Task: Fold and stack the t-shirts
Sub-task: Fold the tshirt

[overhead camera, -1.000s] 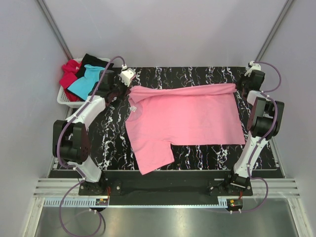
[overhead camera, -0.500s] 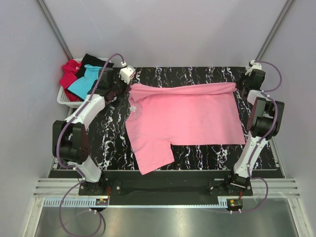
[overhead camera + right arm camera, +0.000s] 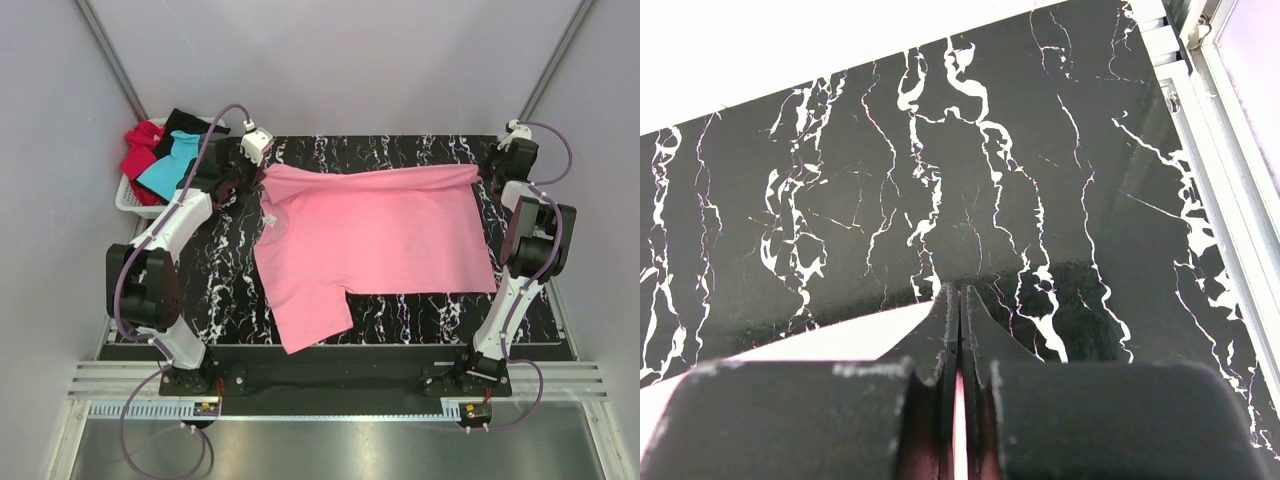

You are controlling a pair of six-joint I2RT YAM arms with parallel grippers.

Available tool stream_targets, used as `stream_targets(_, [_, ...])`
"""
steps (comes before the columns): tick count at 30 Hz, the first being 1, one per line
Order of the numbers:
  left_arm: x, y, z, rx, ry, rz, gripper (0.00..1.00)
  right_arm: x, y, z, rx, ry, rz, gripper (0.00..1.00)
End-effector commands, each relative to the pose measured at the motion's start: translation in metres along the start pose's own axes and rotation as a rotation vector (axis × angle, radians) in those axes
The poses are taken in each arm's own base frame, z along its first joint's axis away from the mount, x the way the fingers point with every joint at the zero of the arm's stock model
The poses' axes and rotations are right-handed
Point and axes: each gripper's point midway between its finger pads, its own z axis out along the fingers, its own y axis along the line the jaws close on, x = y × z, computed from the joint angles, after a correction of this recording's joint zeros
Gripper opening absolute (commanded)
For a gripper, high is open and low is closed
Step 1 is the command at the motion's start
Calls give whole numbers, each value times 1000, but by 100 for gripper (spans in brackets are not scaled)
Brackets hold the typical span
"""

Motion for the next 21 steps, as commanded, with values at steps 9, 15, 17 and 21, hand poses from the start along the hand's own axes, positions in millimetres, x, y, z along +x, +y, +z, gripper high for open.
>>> stream_targets(9, [-15, 2, -8, -13, -48, 29, 0, -46, -3, -10, 15, -109, -14, 0])
stream_targets(15, [-20, 4, -10, -25, -60, 36, 0, -45, -3, -10, 12, -107, -9, 0])
stream_targets(17, [-21, 5, -9, -27, -61, 32, 0, -44, -3, -10, 14, -108, -9, 0])
stream_targets(21, [-26, 5, -9, -19, -76, 26, 0, -41, -3, -10, 16, -102, -7, 0])
